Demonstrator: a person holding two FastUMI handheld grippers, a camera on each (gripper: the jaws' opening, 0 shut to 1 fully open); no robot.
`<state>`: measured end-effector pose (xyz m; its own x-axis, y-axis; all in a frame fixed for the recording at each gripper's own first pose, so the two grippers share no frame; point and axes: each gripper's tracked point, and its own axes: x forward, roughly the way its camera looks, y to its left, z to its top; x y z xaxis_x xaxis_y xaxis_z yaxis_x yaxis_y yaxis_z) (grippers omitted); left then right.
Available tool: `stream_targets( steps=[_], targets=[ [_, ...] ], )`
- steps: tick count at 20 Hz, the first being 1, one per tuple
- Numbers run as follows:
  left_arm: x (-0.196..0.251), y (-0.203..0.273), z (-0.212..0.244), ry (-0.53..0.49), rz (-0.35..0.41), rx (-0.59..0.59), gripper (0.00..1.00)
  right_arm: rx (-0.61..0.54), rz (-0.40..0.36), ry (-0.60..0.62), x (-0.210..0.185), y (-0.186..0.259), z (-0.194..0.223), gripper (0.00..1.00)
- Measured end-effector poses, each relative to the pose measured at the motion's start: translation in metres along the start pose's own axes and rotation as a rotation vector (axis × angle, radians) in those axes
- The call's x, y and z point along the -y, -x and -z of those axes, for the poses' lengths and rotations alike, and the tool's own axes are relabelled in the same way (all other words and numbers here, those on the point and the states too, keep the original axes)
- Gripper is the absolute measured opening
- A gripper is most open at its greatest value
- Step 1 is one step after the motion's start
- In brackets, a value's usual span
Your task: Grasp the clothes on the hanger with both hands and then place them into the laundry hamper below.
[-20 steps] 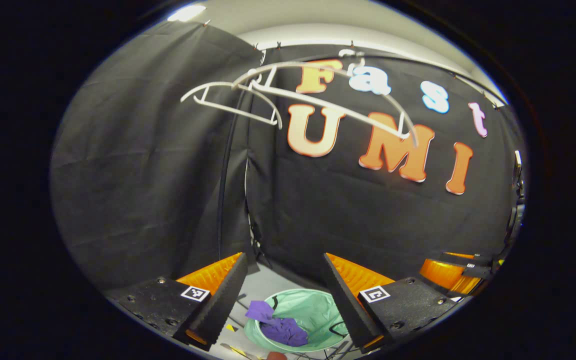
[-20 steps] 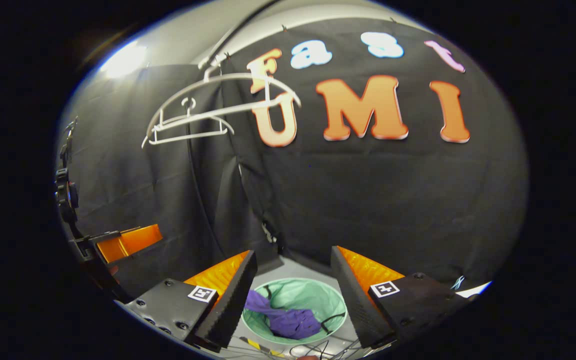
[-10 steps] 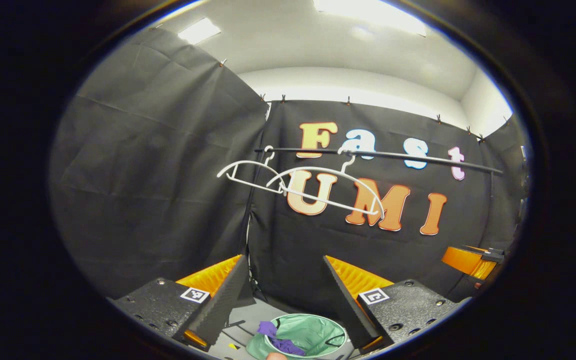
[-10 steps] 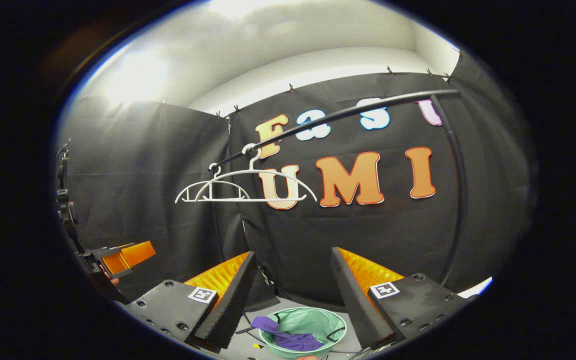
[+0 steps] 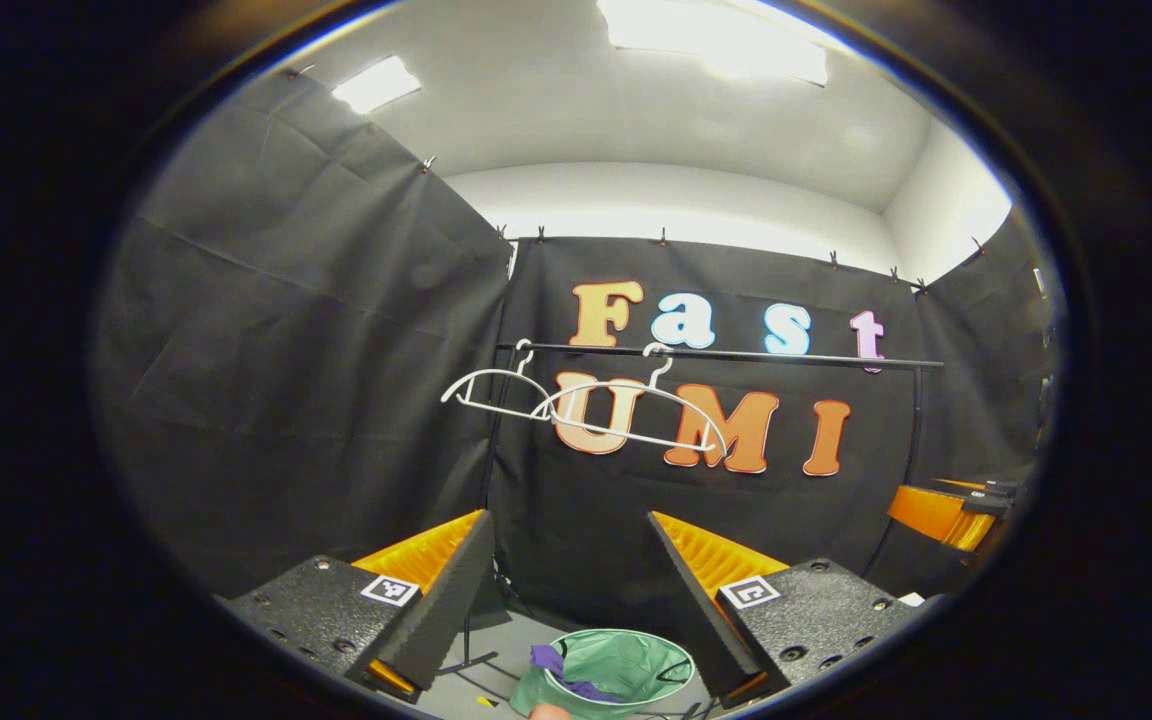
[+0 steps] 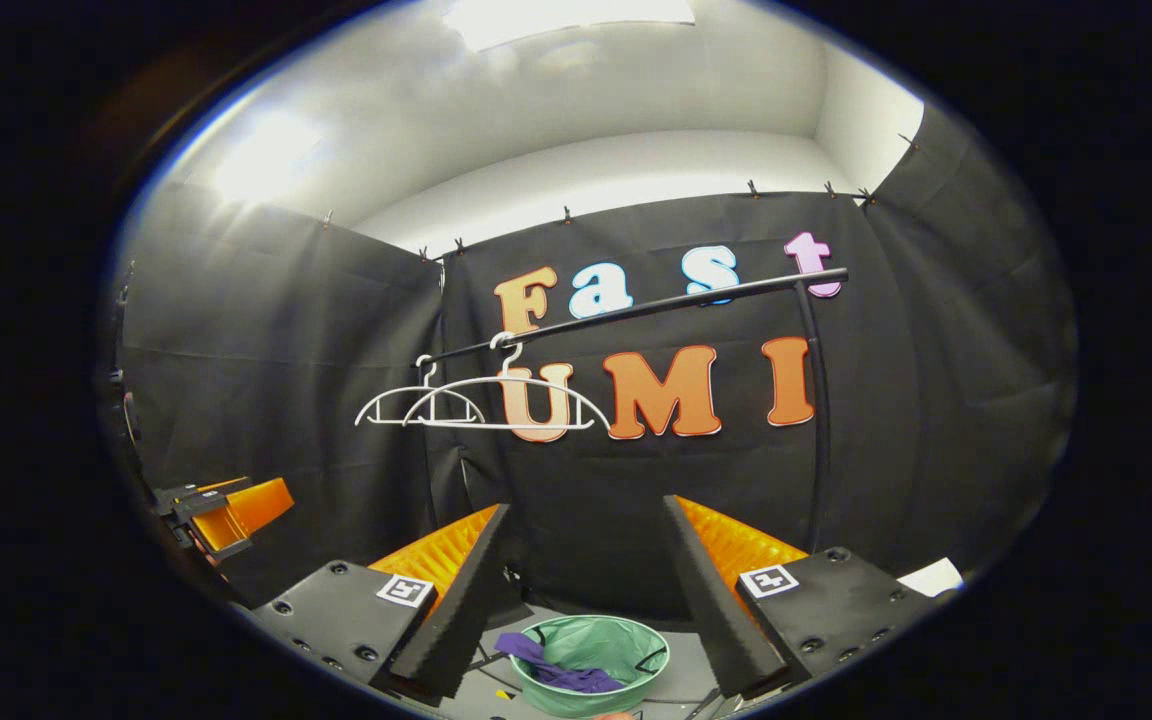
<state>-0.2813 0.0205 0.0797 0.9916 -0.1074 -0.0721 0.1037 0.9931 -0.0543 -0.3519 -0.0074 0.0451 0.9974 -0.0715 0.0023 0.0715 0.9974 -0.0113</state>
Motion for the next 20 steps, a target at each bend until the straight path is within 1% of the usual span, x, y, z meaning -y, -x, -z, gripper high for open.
stream_targets(
  steps=[4,9,10,11,14,20],
  targets=[
    [0.013,0.013,-0.009,-0.019,0.021,0.033,0.92,0.020,-0.002,0.011,0.002,0.014,-0.002,0.88],
    [0.022,0.024,-0.012,-0.016,0.041,0.040,0.92,0.029,-0.029,0.019,-0.003,0.029,-0.001,0.88],
    [0.023,0.027,-0.012,-0.016,0.039,0.042,0.92,0.033,-0.037,0.018,-0.004,0.031,-0.002,0.96],
    [0.023,0.028,-0.012,-0.018,0.035,0.043,0.92,0.035,-0.042,0.018,-0.004,0.033,-0.002,0.96],
    [0.024,0.033,-0.010,-0.023,0.022,0.037,0.92,0.036,-0.050,0.019,-0.003,0.038,-0.003,0.88],
    [0.021,0.037,-0.011,0.004,0.001,0.047,0.93,0.035,-0.050,0.027,0.002,0.048,-0.004,0.88]
  ],
)
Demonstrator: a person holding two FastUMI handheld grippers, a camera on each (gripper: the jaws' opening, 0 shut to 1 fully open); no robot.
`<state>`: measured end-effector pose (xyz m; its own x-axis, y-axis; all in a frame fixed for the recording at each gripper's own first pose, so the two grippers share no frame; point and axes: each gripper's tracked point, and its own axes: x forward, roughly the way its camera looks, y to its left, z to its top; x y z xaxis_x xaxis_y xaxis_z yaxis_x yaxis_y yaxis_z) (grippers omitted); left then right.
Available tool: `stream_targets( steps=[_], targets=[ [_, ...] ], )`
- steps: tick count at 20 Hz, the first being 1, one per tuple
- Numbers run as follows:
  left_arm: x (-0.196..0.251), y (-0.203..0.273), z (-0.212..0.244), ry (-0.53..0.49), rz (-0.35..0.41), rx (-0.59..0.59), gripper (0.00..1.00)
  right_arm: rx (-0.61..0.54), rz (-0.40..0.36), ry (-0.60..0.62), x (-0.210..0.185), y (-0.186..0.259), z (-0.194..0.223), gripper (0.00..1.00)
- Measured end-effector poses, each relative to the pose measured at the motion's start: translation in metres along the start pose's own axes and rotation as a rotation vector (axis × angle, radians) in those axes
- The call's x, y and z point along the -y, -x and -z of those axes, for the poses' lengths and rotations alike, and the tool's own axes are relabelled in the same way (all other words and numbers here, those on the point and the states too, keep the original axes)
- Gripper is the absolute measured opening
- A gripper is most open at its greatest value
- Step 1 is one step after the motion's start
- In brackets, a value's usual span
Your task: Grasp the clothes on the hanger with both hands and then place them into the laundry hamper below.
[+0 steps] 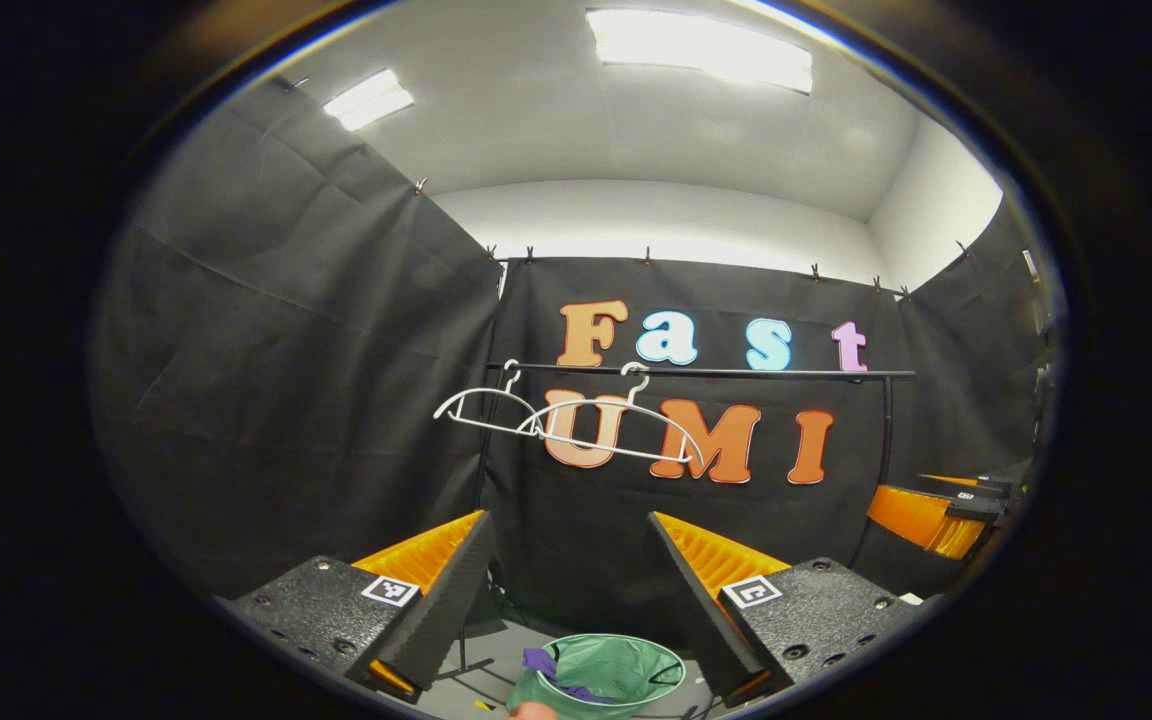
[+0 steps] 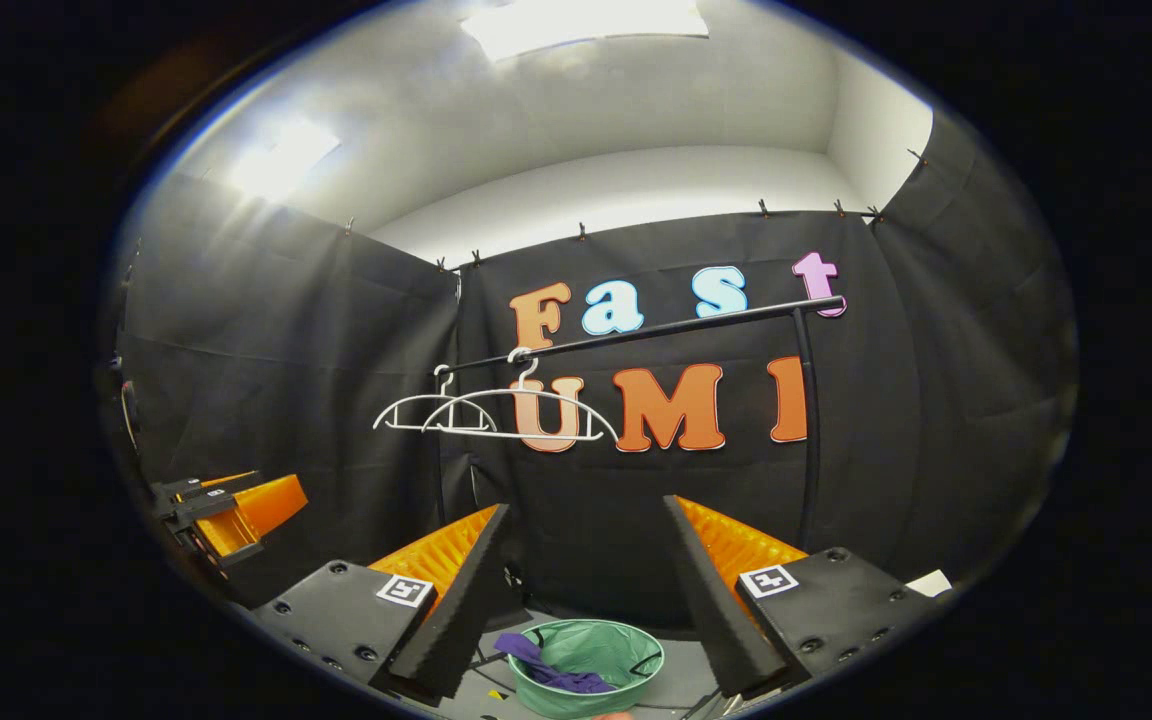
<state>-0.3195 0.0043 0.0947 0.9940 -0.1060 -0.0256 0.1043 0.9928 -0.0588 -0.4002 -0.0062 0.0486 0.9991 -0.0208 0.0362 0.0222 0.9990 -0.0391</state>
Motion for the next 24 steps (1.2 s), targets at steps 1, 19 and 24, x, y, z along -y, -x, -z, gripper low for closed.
stream_targets(
  steps=[1,19,24],
  targets=[
    [-0.0011,0.0005,-0.0002,0.001,-0.005,0.001,0.94,0.002,0.001,0.004,0.0004,0.0012,-0.0004,0.88],
    [-0.0004,0.0033,-0.0048,0.001,-0.008,0.016,0.93,0.004,-0.011,0.006,-0.0017,0.0035,-0.0017,0.96],
    [0.0019,0.0023,-0.0021,-0.010,-0.002,0.012,0.95,0.007,-0.013,0.010,-0.0027,0.0044,-0.0024,0.96]
  ],
)
